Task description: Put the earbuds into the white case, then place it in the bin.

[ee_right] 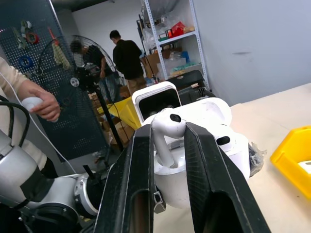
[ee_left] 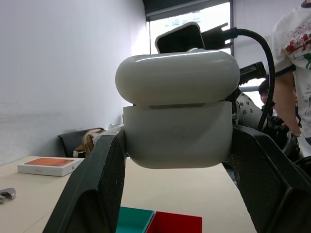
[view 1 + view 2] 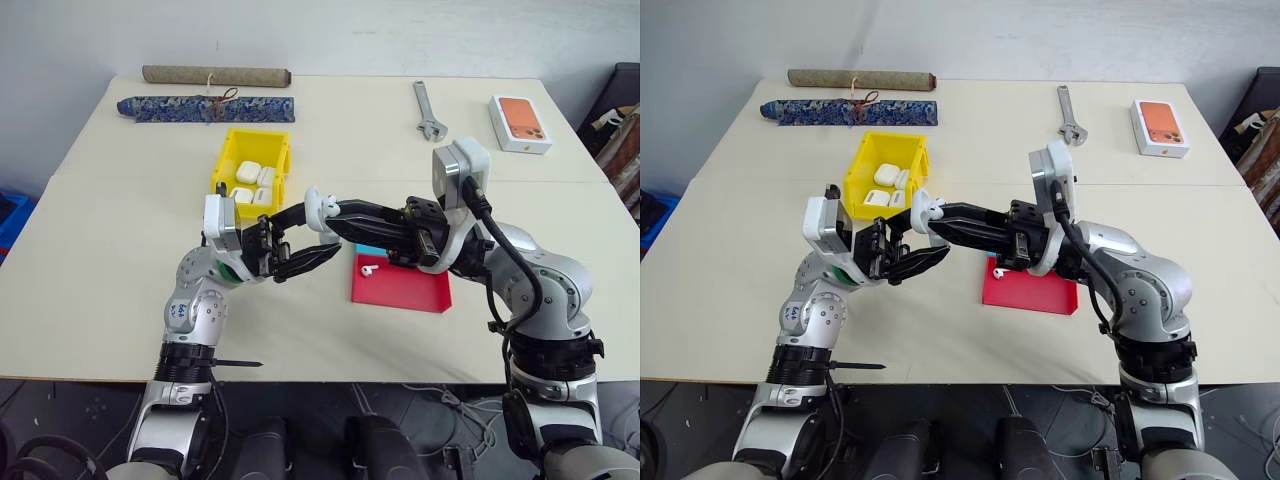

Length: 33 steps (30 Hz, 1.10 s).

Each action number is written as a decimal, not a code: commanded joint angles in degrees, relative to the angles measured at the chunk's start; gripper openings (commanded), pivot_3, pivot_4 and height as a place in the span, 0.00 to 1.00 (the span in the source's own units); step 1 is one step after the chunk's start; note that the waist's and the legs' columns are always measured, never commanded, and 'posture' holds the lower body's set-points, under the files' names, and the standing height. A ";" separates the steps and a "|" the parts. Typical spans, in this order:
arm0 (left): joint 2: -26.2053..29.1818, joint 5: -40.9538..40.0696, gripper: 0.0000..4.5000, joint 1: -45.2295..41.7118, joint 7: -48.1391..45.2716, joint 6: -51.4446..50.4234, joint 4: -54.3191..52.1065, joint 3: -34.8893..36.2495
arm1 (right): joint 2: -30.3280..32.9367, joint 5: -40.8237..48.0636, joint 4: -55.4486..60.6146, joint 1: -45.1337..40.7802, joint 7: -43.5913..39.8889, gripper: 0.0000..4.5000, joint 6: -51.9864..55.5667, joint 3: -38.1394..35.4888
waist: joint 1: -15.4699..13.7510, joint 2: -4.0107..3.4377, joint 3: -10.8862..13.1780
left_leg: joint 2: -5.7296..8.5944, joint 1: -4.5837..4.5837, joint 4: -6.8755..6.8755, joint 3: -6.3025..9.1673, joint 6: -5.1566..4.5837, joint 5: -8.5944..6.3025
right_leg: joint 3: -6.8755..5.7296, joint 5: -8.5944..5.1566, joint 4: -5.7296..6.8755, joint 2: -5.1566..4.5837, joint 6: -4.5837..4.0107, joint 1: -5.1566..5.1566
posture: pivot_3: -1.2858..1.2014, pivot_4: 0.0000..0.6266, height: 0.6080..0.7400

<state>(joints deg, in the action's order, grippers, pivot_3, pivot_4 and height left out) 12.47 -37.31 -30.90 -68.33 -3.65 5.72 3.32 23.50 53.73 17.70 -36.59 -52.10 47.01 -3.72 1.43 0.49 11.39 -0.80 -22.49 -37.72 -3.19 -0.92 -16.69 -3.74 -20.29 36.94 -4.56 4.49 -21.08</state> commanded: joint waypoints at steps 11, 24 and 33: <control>-0.17 -1.09 0.61 0.41 1.14 -0.78 -4.01 0.49 | 6.10 -1.23 3.25 3.33 -4.57 0.66 -2.29 2.08 | -0.03 0.00 0.00 | 0.00 0.00 0.00 0.00 -0.01 0.00 | 0.00 0.00 -0.04 0.00 0.00 0.01 | 0.52 0.24 1.00; 9.81 18.39 0.61 -3.41 5.85 3.03 2.51 -5.63 | 19.68 0.02 2.75 5.06 -8.65 0.45 -2.48 -5.58 | -0.44 0.02 0.01 | 0.00 0.01 0.02 -0.02 -0.07 -0.03 | 0.01 0.00 -0.16 0.00 0.00 0.05 | 0.52 0.24 1.00; 12.42 26.53 0.61 -6.23 7.66 -1.81 -1.61 -14.11 | 17.09 -15.68 2.91 -3.23 -6.55 0.01 -8.60 8.97 | -0.16 0.02 0.01 | 0.00 -0.14 0.18 -0.11 0.02 0.02 | 0.09 0.00 -0.01 0.00 0.00 -0.27 | 0.52 0.24 1.00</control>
<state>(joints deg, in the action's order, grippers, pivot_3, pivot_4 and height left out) 24.75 -10.89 -36.12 -61.24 -4.59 7.08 -10.67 40.42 41.23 19.80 -38.76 -59.21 40.33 4.01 1.27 0.51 11.40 -0.80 -22.74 -37.57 -3.30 -0.89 -16.67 -3.65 -20.29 36.99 -4.56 4.48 -21.46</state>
